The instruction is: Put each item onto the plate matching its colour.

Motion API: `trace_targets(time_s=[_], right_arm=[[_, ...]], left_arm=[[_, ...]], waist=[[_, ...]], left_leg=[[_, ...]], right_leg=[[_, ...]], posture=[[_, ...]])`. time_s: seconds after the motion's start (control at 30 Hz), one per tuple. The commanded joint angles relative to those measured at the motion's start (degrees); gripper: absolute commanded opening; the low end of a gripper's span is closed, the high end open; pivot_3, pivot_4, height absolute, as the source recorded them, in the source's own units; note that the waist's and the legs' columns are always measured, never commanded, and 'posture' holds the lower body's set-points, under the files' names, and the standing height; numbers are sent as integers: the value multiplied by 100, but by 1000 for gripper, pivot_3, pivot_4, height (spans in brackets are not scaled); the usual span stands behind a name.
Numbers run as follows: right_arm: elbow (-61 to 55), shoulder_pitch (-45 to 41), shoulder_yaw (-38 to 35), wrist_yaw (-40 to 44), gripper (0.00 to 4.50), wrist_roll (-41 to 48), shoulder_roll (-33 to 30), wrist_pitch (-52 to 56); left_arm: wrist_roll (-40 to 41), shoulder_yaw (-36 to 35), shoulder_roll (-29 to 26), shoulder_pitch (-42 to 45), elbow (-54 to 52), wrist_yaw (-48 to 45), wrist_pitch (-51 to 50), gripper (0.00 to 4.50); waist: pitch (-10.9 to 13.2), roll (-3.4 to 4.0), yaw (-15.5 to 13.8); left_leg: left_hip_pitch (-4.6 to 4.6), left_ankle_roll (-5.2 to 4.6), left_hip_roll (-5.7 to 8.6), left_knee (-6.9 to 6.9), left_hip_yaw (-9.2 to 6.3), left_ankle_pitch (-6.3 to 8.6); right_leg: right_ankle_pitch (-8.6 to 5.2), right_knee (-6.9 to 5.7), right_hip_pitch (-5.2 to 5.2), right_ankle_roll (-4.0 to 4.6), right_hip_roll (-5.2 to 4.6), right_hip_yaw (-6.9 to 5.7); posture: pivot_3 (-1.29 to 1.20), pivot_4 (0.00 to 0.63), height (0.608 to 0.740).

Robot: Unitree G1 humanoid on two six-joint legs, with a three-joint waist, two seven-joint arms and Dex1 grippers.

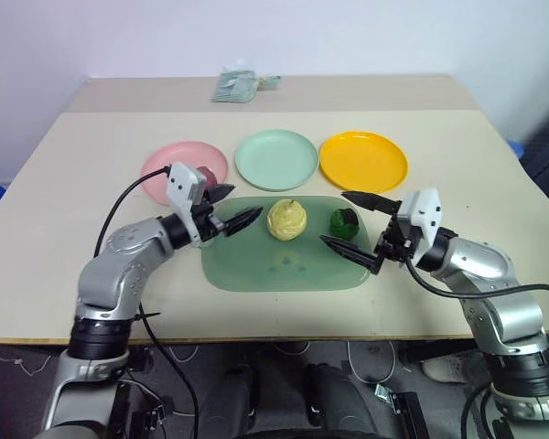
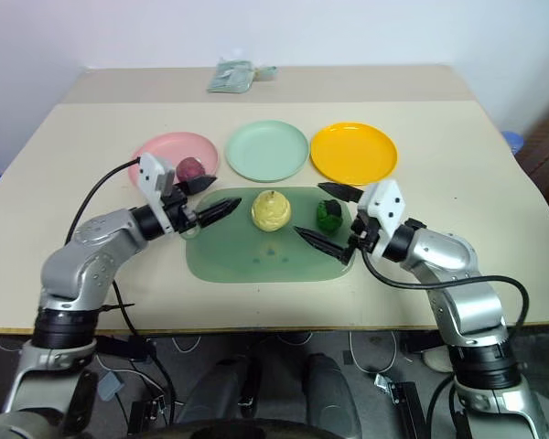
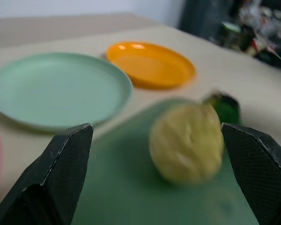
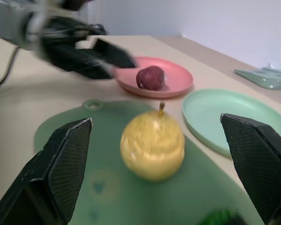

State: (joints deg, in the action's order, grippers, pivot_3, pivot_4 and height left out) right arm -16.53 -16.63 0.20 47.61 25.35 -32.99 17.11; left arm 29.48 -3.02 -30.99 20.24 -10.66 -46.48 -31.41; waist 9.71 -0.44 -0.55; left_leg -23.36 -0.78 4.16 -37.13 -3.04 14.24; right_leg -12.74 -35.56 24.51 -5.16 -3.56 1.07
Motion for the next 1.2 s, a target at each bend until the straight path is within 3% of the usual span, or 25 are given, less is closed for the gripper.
trace_targets(time_s=[0.03,0.33,0.9,1.03,1.2], right_arm=[[235,-528,273,-192,4500,-177,200,295],[1012,-1237,950,22,4500,-543,534,622],[2794,-1891,1204,476,4500,-1165,1088,-235],[2948,-1927,1189,480,3208,-1238,1190,-354],[2943,-2125,896,355,3040,-1128,1273,-420]], left_arm=[[231,-261,-525,-257,-290,-898,372,4468],[483,-866,-1371,-1301,-823,-2031,1051,4468],[750,-1246,-1400,-2037,-1769,-1378,928,4468],[780,-1272,-1412,-2040,-1807,-1289,905,4500],[796,-1341,-1391,-2085,-1766,-1202,926,4500]], waist=[[1,5,-9],[4,5,-8],[6,10,27],[6,10,33],[6,10,38]], left_leg=[[-1,0,0,0,1,0],[-5,-7,0,9,1,5],[-4,-6,-1,9,1,4],[-4,-5,-1,10,1,4],[-4,-4,-1,9,1,3]], right_leg=[[0,2,0,6,-1,1],[-1,23,-1,9,-6,0],[1,15,2,7,-2,-3],[1,15,3,7,-1,-3],[1,12,3,6,-1,-3]], posture=[[0,150,740],[0,150,740],[0,150,740],[0,150,740],[0,150,740]])
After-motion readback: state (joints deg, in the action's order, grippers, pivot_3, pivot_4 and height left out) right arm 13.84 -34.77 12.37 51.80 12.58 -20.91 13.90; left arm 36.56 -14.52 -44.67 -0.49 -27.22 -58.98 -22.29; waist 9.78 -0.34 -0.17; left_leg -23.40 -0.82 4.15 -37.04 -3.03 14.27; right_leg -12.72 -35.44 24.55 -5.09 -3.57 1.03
